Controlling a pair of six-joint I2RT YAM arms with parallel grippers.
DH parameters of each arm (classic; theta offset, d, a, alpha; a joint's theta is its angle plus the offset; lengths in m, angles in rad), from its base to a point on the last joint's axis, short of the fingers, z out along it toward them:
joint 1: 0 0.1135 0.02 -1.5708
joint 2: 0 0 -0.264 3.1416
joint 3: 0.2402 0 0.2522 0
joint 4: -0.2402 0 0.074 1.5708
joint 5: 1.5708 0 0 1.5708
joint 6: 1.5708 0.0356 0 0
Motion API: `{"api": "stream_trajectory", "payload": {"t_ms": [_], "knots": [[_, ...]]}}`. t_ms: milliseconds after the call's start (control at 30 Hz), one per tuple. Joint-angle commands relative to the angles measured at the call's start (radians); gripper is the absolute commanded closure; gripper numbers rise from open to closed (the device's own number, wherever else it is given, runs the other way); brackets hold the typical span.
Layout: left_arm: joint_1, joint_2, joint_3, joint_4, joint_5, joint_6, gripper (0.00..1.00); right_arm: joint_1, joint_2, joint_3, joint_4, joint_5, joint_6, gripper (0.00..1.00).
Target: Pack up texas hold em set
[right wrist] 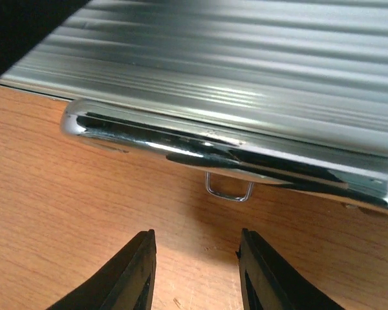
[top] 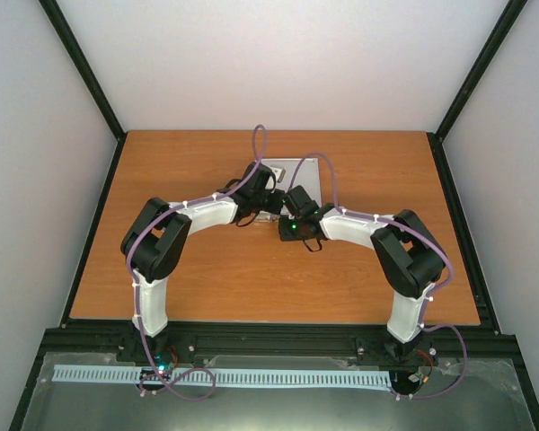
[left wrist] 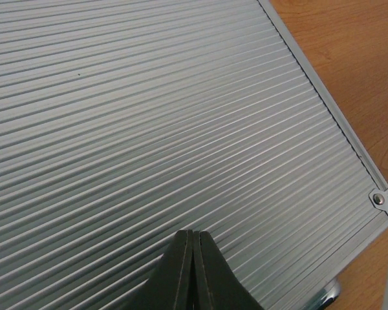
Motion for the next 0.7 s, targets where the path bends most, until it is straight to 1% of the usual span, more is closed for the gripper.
{"api": "stream_trajectory", "payload": {"t_ms": [0,133,200,233,267,300,333,400,567,667], "knots": [[-0.011,0.084,-0.09,-0.276,-0.005,0.013,0.99,-0.003,-0.033,0.002,0.05,-0.021,-0.017,0.63],[-0.011,0.079,-0.097,-0.271,-0.005,0.011,0.99,-0.003,-0.051,-0.04,0.061,-0.029,0.024,0.65],[-0.011,0.08,-0.097,-0.269,-0.004,0.01,0.99,-0.003,-0.075,-0.11,0.098,-0.005,0.067,0.65],[-0.011,0.082,-0.097,-0.266,-0.003,0.01,0.99,-0.003,-0.089,-0.149,0.132,0.015,0.087,0.64],[-0.011,0.083,-0.095,-0.266,-0.002,0.01,0.99,-0.003,-0.101,-0.184,0.164,0.033,0.106,0.58],[-0.011,0.085,-0.096,-0.266,-0.002,0.009,0.99,-0.003,-0.109,-0.217,0.195,0.062,0.123,0.49],[-0.011,0.087,-0.095,-0.264,0.0,0.01,0.99,-0.003,-0.114,-0.244,0.227,0.086,0.131,0.47],[-0.011,0.087,-0.094,-0.261,0.002,0.011,0.99,-0.003,-0.109,-0.275,0.281,0.116,0.134,0.46],[-0.011,0.087,-0.092,-0.264,-0.002,0.016,0.99,-0.003,-0.048,-0.275,0.392,0.081,0.084,0.35],[-0.01,0.085,-0.092,-0.264,-0.002,0.014,0.99,-0.008,0.0,-0.267,0.447,0.022,0.059,0.34]]}}
